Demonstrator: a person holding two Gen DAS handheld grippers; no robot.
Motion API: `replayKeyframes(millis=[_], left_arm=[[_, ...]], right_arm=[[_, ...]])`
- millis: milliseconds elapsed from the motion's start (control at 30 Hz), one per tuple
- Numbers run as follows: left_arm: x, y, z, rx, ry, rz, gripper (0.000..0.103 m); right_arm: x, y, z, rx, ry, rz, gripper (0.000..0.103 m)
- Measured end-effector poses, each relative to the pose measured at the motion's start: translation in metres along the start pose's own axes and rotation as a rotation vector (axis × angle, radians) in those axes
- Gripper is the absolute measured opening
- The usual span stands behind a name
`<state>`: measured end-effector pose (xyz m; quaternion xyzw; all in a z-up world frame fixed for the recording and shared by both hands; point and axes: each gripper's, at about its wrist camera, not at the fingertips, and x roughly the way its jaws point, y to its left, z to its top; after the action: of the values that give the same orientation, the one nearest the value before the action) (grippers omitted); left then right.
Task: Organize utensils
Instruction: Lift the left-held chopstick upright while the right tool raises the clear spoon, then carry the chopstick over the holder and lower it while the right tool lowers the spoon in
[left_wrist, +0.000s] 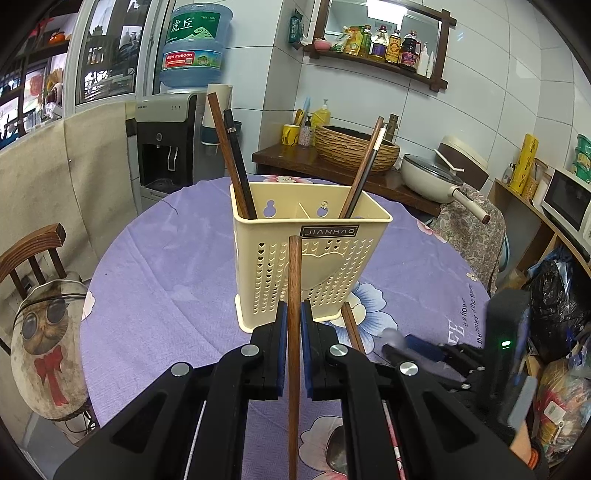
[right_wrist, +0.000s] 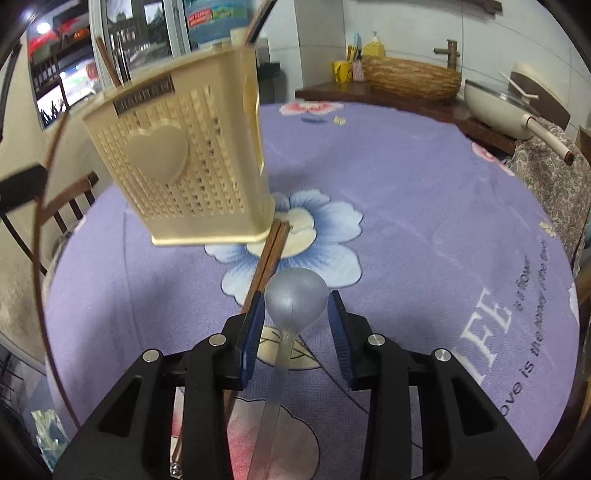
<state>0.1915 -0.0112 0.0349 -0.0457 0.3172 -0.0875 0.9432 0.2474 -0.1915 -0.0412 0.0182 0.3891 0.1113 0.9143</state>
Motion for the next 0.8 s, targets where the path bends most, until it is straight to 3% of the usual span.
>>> replayKeyframes(millis=[333,800], left_arm=[[-0.001,0.001,0.000,-0.007,-0.001,-0.001,0.007],[-0.016,0.009,0.006,-0.025,-0.039,-0.021,0.007]], right_arm=[[-0.077,-0.003,0.007,-0.001,-0.184,0.065,0.036],[-0.091,0.000,0.008,-0.023,-0.225,0.067,0.036]])
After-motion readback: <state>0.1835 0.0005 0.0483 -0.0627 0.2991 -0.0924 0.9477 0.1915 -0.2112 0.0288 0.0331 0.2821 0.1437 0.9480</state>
